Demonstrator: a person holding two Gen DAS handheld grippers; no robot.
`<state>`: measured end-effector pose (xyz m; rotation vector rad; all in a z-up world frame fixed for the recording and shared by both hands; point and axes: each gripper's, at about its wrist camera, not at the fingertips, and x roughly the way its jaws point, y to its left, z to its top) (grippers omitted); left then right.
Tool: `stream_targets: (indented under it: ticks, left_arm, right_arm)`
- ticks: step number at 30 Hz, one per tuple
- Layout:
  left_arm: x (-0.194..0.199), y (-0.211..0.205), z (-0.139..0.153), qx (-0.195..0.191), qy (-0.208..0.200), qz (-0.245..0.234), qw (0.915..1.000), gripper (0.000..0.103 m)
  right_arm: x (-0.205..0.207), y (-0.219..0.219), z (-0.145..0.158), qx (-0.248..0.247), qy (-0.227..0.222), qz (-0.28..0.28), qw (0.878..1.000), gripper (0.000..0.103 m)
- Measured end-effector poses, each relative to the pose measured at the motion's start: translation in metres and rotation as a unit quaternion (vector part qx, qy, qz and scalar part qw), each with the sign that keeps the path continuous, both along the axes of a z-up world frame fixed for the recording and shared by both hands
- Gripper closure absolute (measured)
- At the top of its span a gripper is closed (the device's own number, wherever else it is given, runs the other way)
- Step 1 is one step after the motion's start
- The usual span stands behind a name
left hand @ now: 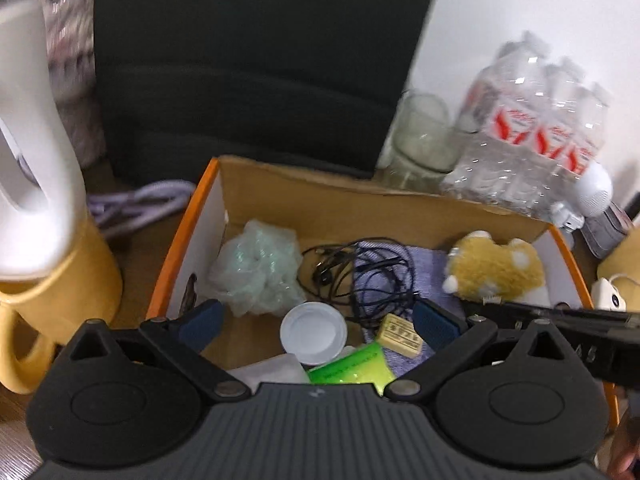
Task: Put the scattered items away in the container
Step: 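Open the right tool to drop the candy into the box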
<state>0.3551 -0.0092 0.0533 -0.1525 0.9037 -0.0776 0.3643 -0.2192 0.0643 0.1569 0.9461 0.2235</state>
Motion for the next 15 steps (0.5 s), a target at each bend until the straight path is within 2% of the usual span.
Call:
stream_targets:
  ticks: [4,7,9,10,12,14,15]
  left_arm:
    - [0.006,-0.003,-0.005,0.031,0.016,-0.005,0.9994,0.000]
    - [0.006,-0.005,-0.004,0.028,0.045,-0.021,0.9984,0.000]
    - [0.003,-0.006,0.001,0.033,0.056,-0.026,0.9976,0.000]
    - [0.001,-0.008,0.005,0.044,0.061,-0.030,0.9967,0.000]
    - [-0.005,-0.013,0.016,0.068,0.066,-0.043,0.9945,0.000]
    - [-0.014,-0.013,0.029,0.078,0.056,-0.038,0.9947,0.000]
    - [-0.019,-0.012,0.037,0.078,0.047,-0.030,0.9954,0.000]
  right_arm:
    - [0.012,0.011,-0.015,-0.017,0.049,0.005,0.999,0.083]
    - [0.012,0.015,-0.014,-0.033,0.060,-0.003,0.998,0.078]
    - [0.006,0.014,-0.004,-0.035,0.057,-0.004,0.998,0.065]
    - [0.002,0.012,0.005,-0.035,0.050,-0.005,0.998,0.061]
    - [-0.007,0.008,0.021,-0.039,0.037,-0.012,0.998,0.043]
    - [-0.020,0.002,0.038,-0.044,0.019,-0.021,0.999,0.033]
    - [-0.025,0.000,0.046,-0.048,0.014,-0.021,0.999,0.033]
